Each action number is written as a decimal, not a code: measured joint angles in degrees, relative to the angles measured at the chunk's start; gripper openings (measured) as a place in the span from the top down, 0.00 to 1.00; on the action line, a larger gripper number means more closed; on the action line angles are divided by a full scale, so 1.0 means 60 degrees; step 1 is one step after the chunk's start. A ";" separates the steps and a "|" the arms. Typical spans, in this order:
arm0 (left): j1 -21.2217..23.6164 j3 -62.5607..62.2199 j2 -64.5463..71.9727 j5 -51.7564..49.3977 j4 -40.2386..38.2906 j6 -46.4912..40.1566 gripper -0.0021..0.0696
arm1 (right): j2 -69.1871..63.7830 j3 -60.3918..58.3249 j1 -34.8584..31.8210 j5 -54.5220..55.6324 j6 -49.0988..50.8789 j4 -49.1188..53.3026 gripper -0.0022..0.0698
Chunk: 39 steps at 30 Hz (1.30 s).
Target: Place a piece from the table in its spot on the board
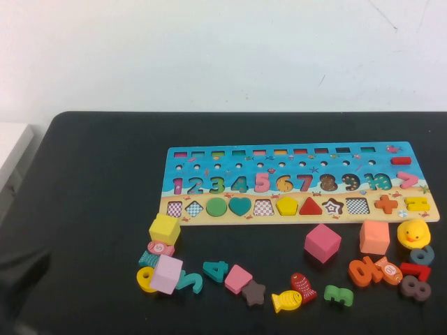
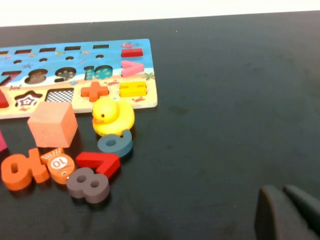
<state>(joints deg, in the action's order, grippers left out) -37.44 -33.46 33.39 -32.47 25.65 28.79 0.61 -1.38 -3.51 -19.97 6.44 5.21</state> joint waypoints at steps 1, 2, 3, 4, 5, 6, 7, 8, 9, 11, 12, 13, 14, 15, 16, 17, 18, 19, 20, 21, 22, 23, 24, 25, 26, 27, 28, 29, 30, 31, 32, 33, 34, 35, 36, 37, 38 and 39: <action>0.0274 0.0347 -0.0354 0.0245 -0.0167 -0.0028 0.97 | 0.0000 0.0000 0.0000 0.0000 0.0000 0.0000 0.94; 0.0652 0.0765 -0.0776 0.0574 -0.0439 -0.0212 0.97 | 0.0000 0.0000 0.0000 0.0000 0.0000 0.0000 0.94; 0.1048 0.1163 -0.1181 0.0941 -0.0739 -0.0562 0.97 | 0.0000 0.0000 0.0000 0.0000 -0.0018 0.0000 0.94; 0.1377 0.1465 -0.1573 0.1319 -0.1013 -0.1051 0.97 | 0.0000 0.0000 0.0000 0.0000 -0.0022 0.0000 0.94; 0.1792 0.1825 -0.1948 0.1726 -0.1412 -0.1631 0.97 | 0.0000 0.0000 0.0000 0.0000 -0.0022 0.0000 0.94; 0.2600 0.2499 -0.2673 0.2529 -0.2229 -0.2844 0.97 | 0.0000 0.0000 0.0000 0.0000 -0.0022 0.0000 0.94; 0.2895 0.2750 -0.2953 0.2827 -0.2597 -0.3261 0.97 | 0.0000 0.0000 0.0000 0.0000 -0.0026 0.0000 0.94; 0.3238 0.3046 -0.3290 0.3133 -0.2906 -0.3691 0.97 | 0.0000 0.0000 0.0000 0.0000 -0.0026 0.0000 0.94; 0.3553 0.3312 -0.3613 0.3366 -0.3165 -0.3996 0.97 | 0.0000 0.0000 0.0000 0.0000 -0.0044 0.0000 0.94; 0.4072 0.3761 -0.4184 0.3632 -0.3525 -0.4289 0.97 | 0.0000 0.0000 0.0000 0.0000 -0.0067 0.0000 0.94; 0.4291 0.3954 -0.4470 0.3682 -0.3696 -0.4341 0.97 | 0.0000 0.0000 0.0000 0.0000 -0.0105 0.0000 0.94; 0.4452 0.4092 -0.4744 0.3727 -0.3843 -0.4415 0.97 | 0.0000 0.0000 0.0000 0.0000 -0.0128 0.0000 0.94; 0.4636 0.4254 -0.4996 0.3742 -0.3975 -0.4469 0.97 | 0.0000 0.0000 0.0000 0.0000 -0.0126 0.0000 0.94; 0.4811 0.4407 -0.5238 0.3739 -0.4122 -0.4505 0.97 | 0.0000 0.0000 0.0000 0.0000 -0.0133 0.0000 0.94; 0.4943 0.4519 -0.5409 0.3739 -0.4276 -0.4523 0.97 | 0.0000 0.0000 0.0000 0.0000 -0.0149 0.0000 0.94; 0.5073 0.4624 -0.5531 0.3739 -0.4338 -0.4541 0.97 | 0.0000 0.0000 0.0000 0.0000 -0.0149 0.0000 0.94; 0.5251 0.4770 -0.5617 0.3739 -0.4457 -0.4541 0.97 | 0.0000 0.0000 0.0000 0.0000 -0.0149 0.0000 0.94; 0.5378 0.4897 -0.5639 0.3716 -0.4553 -0.4588 0.97 | 0.0000 0.0000 0.0000 0.0000 -0.0149 0.0000 0.94; 0.5559 0.5113 -0.5662 0.3673 -0.4639 -0.4798 0.97 | 0.0000 0.0000 0.0000 0.0000 -0.0149 0.0000 0.94; 0.5592 0.5195 -0.5673 0.3628 -0.4654 -0.4798 0.97 | 0.0000 0.0000 0.0000 0.0000 -0.0149 0.0000 0.94; 0.5640 0.5285 -0.5673 0.3604 -0.4674 -0.4868 0.97 | 0.0000 0.0000 0.0000 0.0000 -0.0149 0.0000 0.94; 0.5640 0.5366 -0.5673 0.3604 -0.4674 -0.4909 0.97 | 0.0000 0.0000 0.0000 0.0000 -0.0149 0.0000 0.94; 0.5656 0.5466 -0.5685 0.3604 -0.4674 -0.4933 0.97 | 0.0000 0.0000 0.0000 0.0000 -0.0149 0.0000 0.94; 0.5656 0.5576 -0.5685 0.3625 -0.4674 -0.4954 0.97 | 0.0000 0.0000 0.0000 0.0000 -0.0149 0.0000 0.94; 0.5656 0.5680 -0.5685 0.3626 -0.4674 -0.4954 0.97 | 0.0000 0.0000 0.0000 0.0000 -0.0149 0.0000 0.94; 0.5656 0.5759 -0.5685 0.3595 -0.4688 -0.4954 0.97 | 0.0000 0.0000 0.0000 0.0000 -0.0149 0.0000 0.94; 0.5656 0.5759 -0.5685 0.3648 -0.4688 -0.4954 0.97 | 0.0000 0.0000 0.0000 0.0000 -0.0149 0.0000 0.94; 0.5656 0.5759 -0.5696 0.3490 -0.4710 -0.5047 0.97 | 0.0000 0.0000 0.0000 0.0000 -0.0149 0.0000 0.94; 0.5656 0.5759 -0.5696 0.3411 -0.4710 -0.5195 0.97 | 0.0000 0.0000 0.0000 0.0000 -0.0149 0.0000 0.94; 0.5558 0.5759 -0.5696 0.3277 -0.4710 -0.5397 0.97 | 0.0000 0.0000 0.0000 0.0000 -0.0149 0.0000 0.94; 0.5486 0.5759 -0.5696 0.3192 -0.4735 -0.5465 0.97 | 0.0000 0.0000 0.0000 0.0000 -0.0149 0.0000 0.94; 0.5406 0.5759 -0.5696 0.3031 -0.4848 -0.5532 0.97 | 0.0000 0.0000 0.0000 0.0000 -0.0149 0.0000 0.94; 0.5354 0.5759 -0.5696 0.2801 -0.5003 -0.5553 0.97 | 0.0000 0.0000 0.0000 0.0000 -0.0149 0.0000 0.94; 0.5299 0.5759 -0.5696 0.2661 -0.5153 -0.5599 0.97 | 0.0000 0.0000 0.0000 0.0000 -0.0149 0.0000 0.94; 0.5279 0.5759 -0.5696 0.2579 -0.5284 -0.5616 0.97 | 0.0000 0.0000 0.0000 0.0000 -0.0149 0.0000 0.94; 0.5279 0.5759 -0.5696 0.2558 -0.5399 -0.5637 0.97 | 0.0000 0.0000 0.0000 0.0000 -0.0149 0.0000 0.94; 0.5279 0.5759 -0.5696 0.2558 -0.5477 -0.5652 0.97 | 0.0000 0.0000 0.0000 0.0000 -0.0149 0.0000 0.94; 0.5279 0.5759 -0.5696 0.2558 -0.5522 -0.5673 0.97 | 0.0000 0.0000 0.0000 0.0000 -0.0149 0.0000 0.94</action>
<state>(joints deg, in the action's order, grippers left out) -5.76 1.10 -0.79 -17.12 -7.48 -5.25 0.61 -1.38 -3.51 -19.97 5.55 5.21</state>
